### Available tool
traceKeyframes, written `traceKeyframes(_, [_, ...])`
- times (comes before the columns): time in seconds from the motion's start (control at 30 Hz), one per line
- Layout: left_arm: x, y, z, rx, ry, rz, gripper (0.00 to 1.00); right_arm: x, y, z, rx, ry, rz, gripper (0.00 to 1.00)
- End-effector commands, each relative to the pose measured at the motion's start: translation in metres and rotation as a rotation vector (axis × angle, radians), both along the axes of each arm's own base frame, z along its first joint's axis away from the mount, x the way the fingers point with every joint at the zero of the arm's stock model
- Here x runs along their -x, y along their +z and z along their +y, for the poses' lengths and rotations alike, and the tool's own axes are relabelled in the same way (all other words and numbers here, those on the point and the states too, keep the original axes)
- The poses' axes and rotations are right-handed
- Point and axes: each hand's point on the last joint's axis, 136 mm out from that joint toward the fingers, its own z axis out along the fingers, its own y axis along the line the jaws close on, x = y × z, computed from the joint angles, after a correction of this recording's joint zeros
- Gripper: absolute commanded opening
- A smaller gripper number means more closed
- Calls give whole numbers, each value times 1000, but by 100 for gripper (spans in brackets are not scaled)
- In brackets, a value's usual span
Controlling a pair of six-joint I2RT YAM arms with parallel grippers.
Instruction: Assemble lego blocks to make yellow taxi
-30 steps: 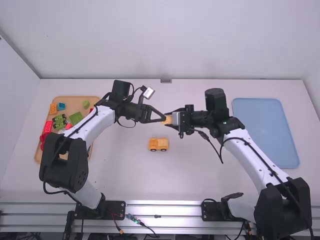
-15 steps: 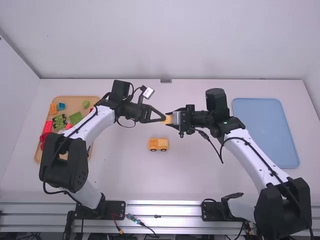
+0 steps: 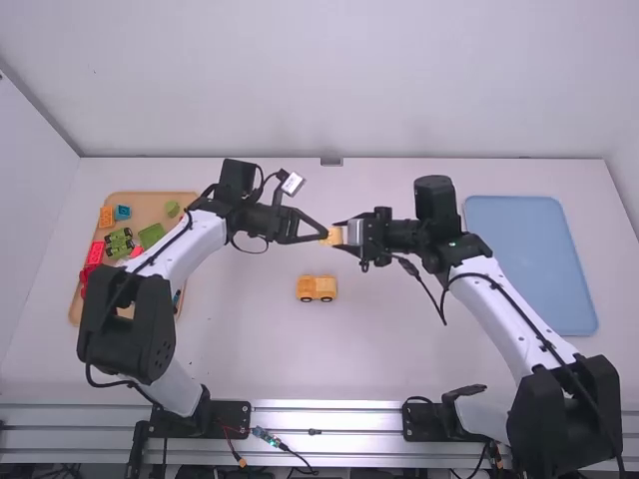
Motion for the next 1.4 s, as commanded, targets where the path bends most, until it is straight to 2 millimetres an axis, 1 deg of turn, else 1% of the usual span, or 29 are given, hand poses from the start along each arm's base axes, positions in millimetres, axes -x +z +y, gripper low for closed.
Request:
traceKeyframes(0.0, [2,5,4,25,-8,-16,2,1,10,-2,-14,-2,-21,35])
traceKeyframes(0.1, [3,5,4,25,-9,-16,2,3,10,1,-14,8,-21,33])
traceKeyframes(0.17, [4,5,3,25,-13,-16,2,5,10,3,-14,16,-22,35])
traceKeyframes(0.23, [4,5,2,25,-16,-16,2,5,10,3,-15,17,-25,39])
traceKeyframes(0.27, [4,5,3,25,-13,-16,2,4,11,3,-15,15,-26,49])
traceKeyframes(0.3, [4,5,2,25,-14,-15,2,4,11,3,-16,15,-27,50])
traceKeyframes(0.37, [4,5,2,25,-14,-15,2,4,11,3,-16,15,-28,49])
traceKeyframes(0.5, [4,5,2,25,-13,-15,2,4,11,3,-16,15,-27,38])
traceKeyframes(0.53, [4,5,2,25,-14,-15,2,4,11,3,-16,15,-27,38])
traceKeyframes(0.57, [4,5,2,25,-15,-15,2,4,11,3,-16,16,-27,35])
traceKeyframes(0.67, [4,5,2,25,-15,-16,2,6,11,4,-15,21,-26,31])
traceKeyframes(0.73, [4,5,2,25,-14,-15,2,7,11,6,-15,28,-26,29])
traceKeyframes(0.93, [4,5,2,25,-15,-15,2,7,11,7,-15,30,-30,36])
traceKeyframes(1.0, [4,5,2,25,-14,-15,2,7,11,6,-15,29,-29,41])
traceKeyframes(1.03, [4,5,2,25,-15,-15,2,7,11,6,-15,28,-29,42])
traceKeyframes(1.07, [4,5,2,25,-14,-16,2,7,11,6,-15,28,-29,46])
traceKeyframes(1.1, [4,5,2,25,-13,-16,2,7,11,6,-15,29,-30,48])
traceKeyframes(1.37, [4,5,2,25,-15,-17,2,10,13,8,-26,45,-30,46])
